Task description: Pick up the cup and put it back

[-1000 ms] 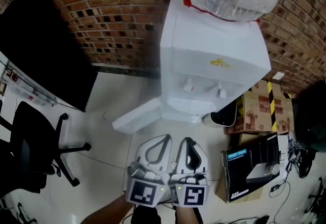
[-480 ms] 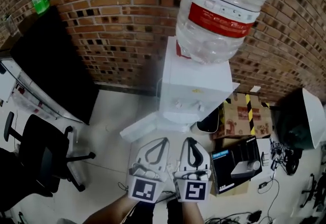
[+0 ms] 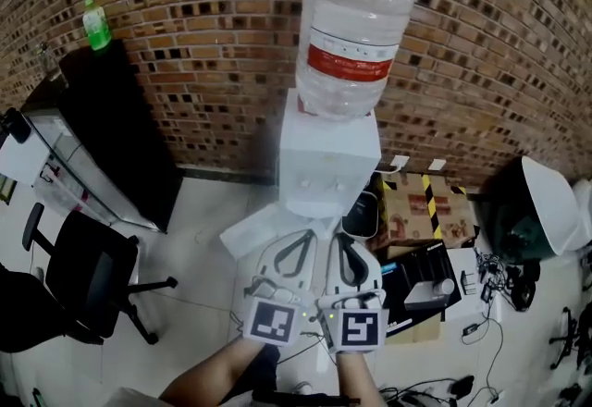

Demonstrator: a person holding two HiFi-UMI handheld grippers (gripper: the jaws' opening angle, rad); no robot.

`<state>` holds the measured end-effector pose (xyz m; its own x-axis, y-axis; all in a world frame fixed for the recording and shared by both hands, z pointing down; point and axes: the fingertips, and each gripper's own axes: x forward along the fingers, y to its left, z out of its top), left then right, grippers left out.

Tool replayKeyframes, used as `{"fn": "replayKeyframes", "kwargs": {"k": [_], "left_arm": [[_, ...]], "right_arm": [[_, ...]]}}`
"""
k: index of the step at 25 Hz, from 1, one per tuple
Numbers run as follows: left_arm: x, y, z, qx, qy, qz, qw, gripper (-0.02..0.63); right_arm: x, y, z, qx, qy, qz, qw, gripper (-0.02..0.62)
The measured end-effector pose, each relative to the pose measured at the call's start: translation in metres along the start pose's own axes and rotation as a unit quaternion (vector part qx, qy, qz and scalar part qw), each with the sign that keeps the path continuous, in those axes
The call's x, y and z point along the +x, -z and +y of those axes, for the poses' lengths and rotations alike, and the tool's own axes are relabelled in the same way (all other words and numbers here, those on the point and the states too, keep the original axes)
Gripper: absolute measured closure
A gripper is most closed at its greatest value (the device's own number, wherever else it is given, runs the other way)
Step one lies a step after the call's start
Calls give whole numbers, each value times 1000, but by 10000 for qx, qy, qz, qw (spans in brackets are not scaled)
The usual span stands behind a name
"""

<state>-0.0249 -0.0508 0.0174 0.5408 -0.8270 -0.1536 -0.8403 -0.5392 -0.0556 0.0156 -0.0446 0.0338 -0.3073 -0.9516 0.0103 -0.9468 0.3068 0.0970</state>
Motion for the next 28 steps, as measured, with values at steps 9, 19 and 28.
{"fn": "replayKeyframes", "kwargs": {"k": [9,19,28], "left_arm": [[-81,-49,-102,-23,-225,-65,9997,609],[-149,-102,-143,260,-406,-234,9986,609],[-169,-116,-131,358,-241,-251,9988,609]], "right_arm": [[-132,-49,2,-153,-430,-307,9985,591],[-214,-66,30,44,-680,-298,9972,591],[-218,-78,56,15,-625,-351,9974,591]]}}
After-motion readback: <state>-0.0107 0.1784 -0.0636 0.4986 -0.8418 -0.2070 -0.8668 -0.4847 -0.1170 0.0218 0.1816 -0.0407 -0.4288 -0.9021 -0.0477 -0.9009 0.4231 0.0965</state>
